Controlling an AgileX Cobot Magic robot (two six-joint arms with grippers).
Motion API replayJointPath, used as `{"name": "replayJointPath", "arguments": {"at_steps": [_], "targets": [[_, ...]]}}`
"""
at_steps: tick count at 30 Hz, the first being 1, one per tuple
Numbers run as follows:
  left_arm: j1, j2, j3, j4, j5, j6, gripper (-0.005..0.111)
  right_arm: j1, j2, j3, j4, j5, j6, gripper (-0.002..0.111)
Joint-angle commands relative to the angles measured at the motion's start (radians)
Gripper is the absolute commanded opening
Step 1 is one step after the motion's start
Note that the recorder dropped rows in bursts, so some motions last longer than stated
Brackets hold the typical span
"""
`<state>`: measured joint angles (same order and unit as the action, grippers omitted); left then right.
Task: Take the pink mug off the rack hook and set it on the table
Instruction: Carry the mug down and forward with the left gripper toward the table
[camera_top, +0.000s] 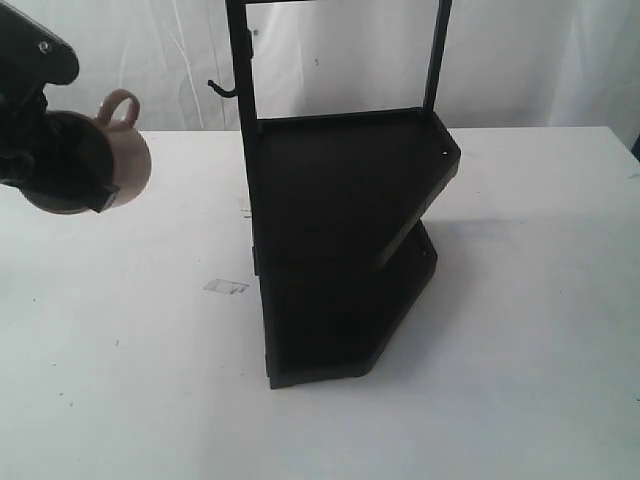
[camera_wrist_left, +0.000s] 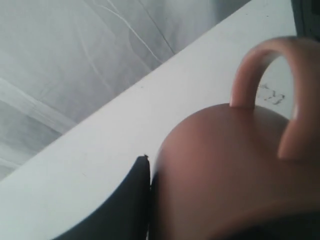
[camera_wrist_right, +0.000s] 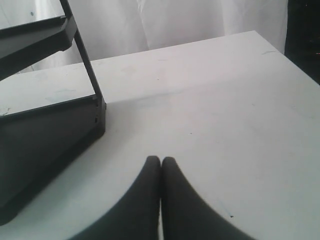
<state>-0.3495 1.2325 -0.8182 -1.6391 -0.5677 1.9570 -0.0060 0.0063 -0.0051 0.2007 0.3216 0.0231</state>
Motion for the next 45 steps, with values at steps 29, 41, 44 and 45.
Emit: {"name": "replayJointPath", "arguments": {"at_steps": [29, 41, 44, 45], "targets": [[-0.002, -0.033, 0.045, -0.105, 0.292, 0.153, 0.000, -0.004, -0.006, 0.005, -0.003, -0.006, 0.000, 0.000], [-0.002, -0.034, 0.049, -0.105, 0.290, 0.153, 0.000, -0.004, -0.006, 0.005, -0.003, -0.006, 0.000, 0.000], [-0.002, -0.034, 0.049, -0.105, 0.290, 0.153, 0.000, -0.004, -0.006, 0.005, -0.003, -0.006, 0.000, 0.000], [-0.002, -0.034, 0.050, -0.105, 0.292, 0.151, 0.000, -0.004, -0.006, 0.005, -0.003, -0.006, 0.000, 0.000]]}}
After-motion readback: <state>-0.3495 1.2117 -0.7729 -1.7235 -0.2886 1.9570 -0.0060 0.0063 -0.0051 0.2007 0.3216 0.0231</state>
